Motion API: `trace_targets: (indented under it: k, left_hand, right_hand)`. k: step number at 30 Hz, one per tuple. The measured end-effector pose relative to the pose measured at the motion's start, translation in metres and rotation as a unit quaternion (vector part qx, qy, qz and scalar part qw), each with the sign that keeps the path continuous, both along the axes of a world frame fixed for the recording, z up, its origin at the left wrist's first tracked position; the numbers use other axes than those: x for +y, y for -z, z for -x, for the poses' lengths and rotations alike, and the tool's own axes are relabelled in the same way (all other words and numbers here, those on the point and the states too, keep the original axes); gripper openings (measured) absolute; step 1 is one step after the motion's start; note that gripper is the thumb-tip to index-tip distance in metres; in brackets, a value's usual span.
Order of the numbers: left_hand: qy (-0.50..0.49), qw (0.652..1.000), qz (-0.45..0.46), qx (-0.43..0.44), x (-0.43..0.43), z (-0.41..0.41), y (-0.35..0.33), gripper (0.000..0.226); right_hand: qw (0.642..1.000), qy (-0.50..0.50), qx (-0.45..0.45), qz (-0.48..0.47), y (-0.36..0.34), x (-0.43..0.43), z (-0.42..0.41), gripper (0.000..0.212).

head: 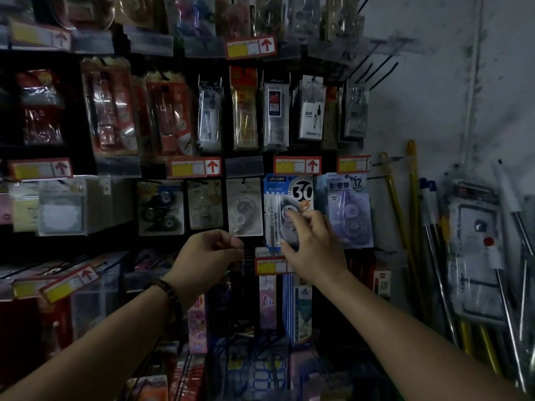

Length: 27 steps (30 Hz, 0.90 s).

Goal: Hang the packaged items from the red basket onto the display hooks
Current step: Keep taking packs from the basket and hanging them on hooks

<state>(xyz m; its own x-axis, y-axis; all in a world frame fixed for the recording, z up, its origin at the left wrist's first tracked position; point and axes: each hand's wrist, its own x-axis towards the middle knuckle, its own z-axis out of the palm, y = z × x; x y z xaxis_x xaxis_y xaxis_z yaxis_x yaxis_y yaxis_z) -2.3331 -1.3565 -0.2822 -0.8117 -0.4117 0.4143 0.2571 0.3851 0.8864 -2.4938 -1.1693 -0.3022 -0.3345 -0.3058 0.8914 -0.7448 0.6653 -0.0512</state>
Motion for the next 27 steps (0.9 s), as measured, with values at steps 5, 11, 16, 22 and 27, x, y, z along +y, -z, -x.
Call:
trace_targets:
  k: [5, 11, 16, 22, 27]
  left_hand:
    - [-0.001, 1.000, 0.007, -0.003, -0.001, -0.003, 0.004, 0.004]
    - [0.006, 1.000, 0.007, -0.008, -0.002, -0.007, 0.009, 0.006]
    - [0.007, 0.999, 0.036, -0.020, -0.006, -0.010, 0.010, 0.007]
    - [-0.040, 0.980, 0.193, -0.023, -0.016, -0.018, 0.024, 0.012]
    - [-0.039, 0.944, 0.324, -0.048, -0.026, -0.043, 0.058, 0.006]
  right_hand:
    - [0.999, -0.001, -0.032, -0.005, -0.005, -0.002, -0.002, 0.062]
    - [0.999, -0.013, -0.044, 0.021, -0.011, 0.000, -0.010, 0.063]
    - [0.996, 0.021, -0.087, -0.015, -0.016, 0.001, -0.015, 0.063]
    - [0.986, 0.076, -0.125, -0.076, -0.010, 0.001, -0.027, 0.052]
    - [0.992, 0.059, -0.078, -0.083, 0.019, 0.000, -0.049, 0.038]
